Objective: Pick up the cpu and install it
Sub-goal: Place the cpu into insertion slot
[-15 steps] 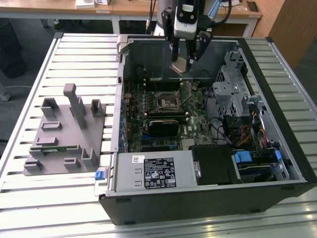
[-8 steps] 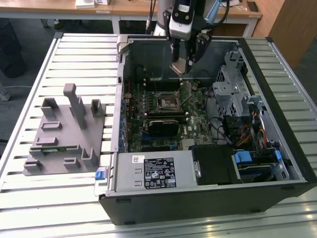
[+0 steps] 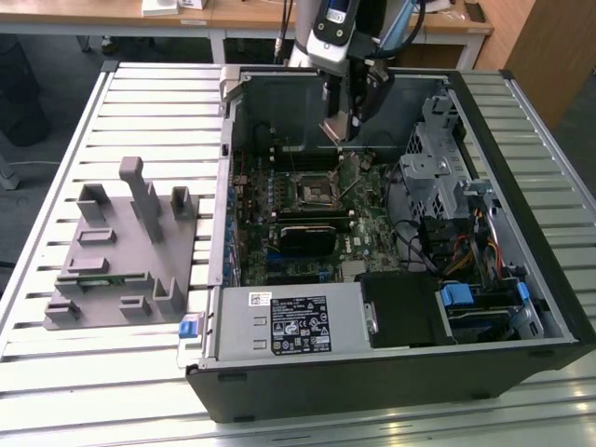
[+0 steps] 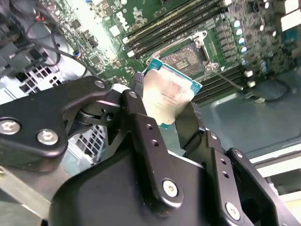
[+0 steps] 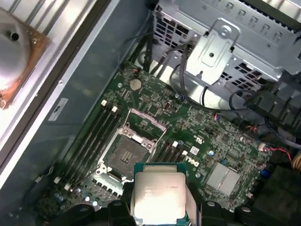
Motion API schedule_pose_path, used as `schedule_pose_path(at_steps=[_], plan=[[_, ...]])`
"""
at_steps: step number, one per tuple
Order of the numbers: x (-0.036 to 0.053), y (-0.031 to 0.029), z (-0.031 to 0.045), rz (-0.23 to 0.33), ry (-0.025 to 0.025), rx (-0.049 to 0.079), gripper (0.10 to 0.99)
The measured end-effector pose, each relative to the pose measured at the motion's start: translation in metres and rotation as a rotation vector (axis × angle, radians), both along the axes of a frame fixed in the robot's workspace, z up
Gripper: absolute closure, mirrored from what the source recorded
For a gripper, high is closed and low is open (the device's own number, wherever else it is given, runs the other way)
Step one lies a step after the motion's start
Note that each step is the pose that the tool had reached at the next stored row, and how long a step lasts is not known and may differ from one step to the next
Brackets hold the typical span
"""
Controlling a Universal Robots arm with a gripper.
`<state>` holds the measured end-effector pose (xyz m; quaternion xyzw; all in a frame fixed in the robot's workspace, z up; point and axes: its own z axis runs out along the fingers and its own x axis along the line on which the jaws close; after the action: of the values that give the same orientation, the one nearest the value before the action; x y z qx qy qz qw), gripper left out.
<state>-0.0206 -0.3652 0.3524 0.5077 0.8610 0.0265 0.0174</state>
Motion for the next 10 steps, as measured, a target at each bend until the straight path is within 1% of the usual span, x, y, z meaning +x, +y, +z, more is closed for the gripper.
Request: schedule_pose_path(at_steps=[10], plan=[[0.0000,0.0000,-0.0037,-0.182,0.0000,0.000,0.565]])
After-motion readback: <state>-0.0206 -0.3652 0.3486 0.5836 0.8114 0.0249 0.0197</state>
